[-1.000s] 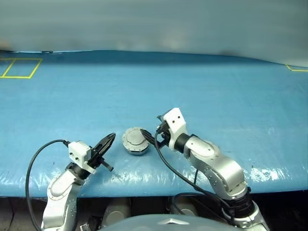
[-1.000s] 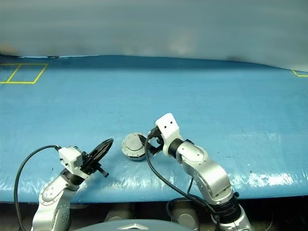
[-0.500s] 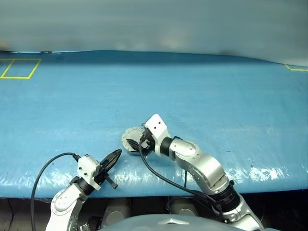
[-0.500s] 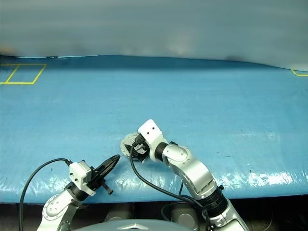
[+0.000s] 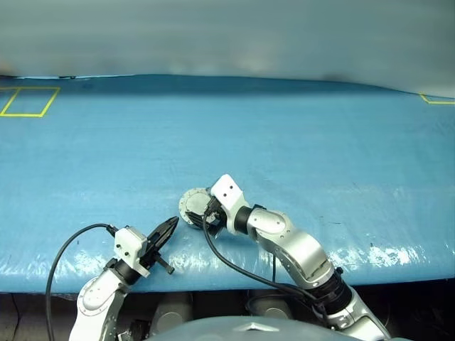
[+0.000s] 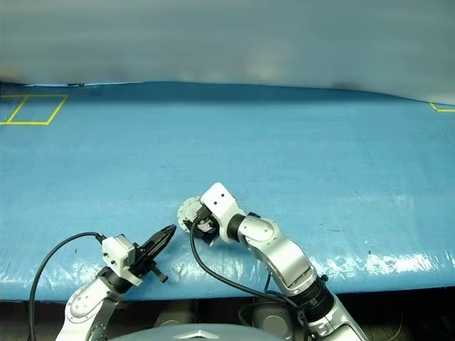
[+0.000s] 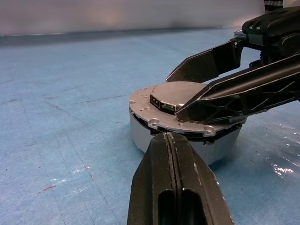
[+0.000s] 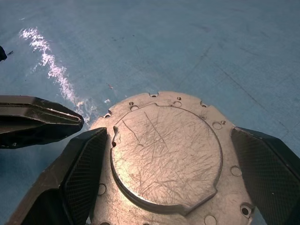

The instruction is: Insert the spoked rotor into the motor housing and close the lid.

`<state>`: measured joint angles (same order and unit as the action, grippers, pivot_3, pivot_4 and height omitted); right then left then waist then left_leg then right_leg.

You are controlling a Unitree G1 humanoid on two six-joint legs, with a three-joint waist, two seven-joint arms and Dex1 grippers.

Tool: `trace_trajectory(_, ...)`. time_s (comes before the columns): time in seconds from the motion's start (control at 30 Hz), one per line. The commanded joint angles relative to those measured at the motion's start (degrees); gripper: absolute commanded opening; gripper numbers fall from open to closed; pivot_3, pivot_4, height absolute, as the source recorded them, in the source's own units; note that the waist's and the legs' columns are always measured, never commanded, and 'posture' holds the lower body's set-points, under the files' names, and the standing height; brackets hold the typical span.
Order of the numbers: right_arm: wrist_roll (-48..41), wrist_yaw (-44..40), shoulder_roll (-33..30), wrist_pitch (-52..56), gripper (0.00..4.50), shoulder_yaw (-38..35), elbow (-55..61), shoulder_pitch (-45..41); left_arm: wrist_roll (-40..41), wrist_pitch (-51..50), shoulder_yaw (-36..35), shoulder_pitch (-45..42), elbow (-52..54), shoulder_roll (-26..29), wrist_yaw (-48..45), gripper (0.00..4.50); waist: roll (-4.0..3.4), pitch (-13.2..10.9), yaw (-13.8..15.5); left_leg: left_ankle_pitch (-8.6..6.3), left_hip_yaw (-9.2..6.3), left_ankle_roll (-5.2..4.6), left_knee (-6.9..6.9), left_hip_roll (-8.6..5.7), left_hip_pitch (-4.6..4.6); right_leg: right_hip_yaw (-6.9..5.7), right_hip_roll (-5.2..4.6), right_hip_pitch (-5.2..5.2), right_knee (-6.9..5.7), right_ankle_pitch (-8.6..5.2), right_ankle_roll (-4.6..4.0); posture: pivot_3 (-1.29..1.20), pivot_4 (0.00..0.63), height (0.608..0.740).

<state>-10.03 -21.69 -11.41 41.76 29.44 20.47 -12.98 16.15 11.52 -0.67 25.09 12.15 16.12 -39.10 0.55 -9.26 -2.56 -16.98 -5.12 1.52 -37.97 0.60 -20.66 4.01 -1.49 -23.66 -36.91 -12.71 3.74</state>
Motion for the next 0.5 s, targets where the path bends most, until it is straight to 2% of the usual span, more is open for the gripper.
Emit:
trace_trajectory(0.03,0.6,-0.8,0.1,-1.3,4.29,0.5,1.0,0.5,0.4,0.3,0.1,0.0,0.9,0.5,0.4,0.0,0.0,0.0,0.0,0.0,0.0,0.0,0.0,0.0,0.0,0.0,0.0,0.0,0.0,-0.01,0.01,0.0,0.15,0.74)
trace_trajectory(0.1,1.1,-1.0,0.1,-1.6,3.88,0.5,0.7,0.7,0.6,0.2,0.1,-0.1,0.9,0.6,0.4,0.0,0.0,0.0,0.0,0.0,0.0,0.0,0.0,0.0,0.0,0.0,0.0,0.0,0.0,-0.02,0.03,0.0,0.15,0.74)
trace_trajectory(0.2,1.7,-1.1,0.0,-2.0,3.02,0.3,0.5,0.7,0.8,0.1,0.2,-0.1,1.0,0.7,0.4,0.0,0.0,0.0,0.0,0.0,0.0,0.0,0.0,0.0,0.0,0.0,0.0,0.0,0.0,-0.05,0.07,0.0,0.15,0.74)
trace_trajectory(0.5,2.7,-2.1,0.2,-2.5,3.02,-1.0,2.2,-1.5,1.4,-0.5,0.0,0.1,1.2,1.4,0.2,0.0,0.0,0.0,0.0,0.0,0.0,0.0,0.0,0.0,0.0,0.0,0.0,0.0,0.0,-0.05,0.08,0.0,0.15,0.74)
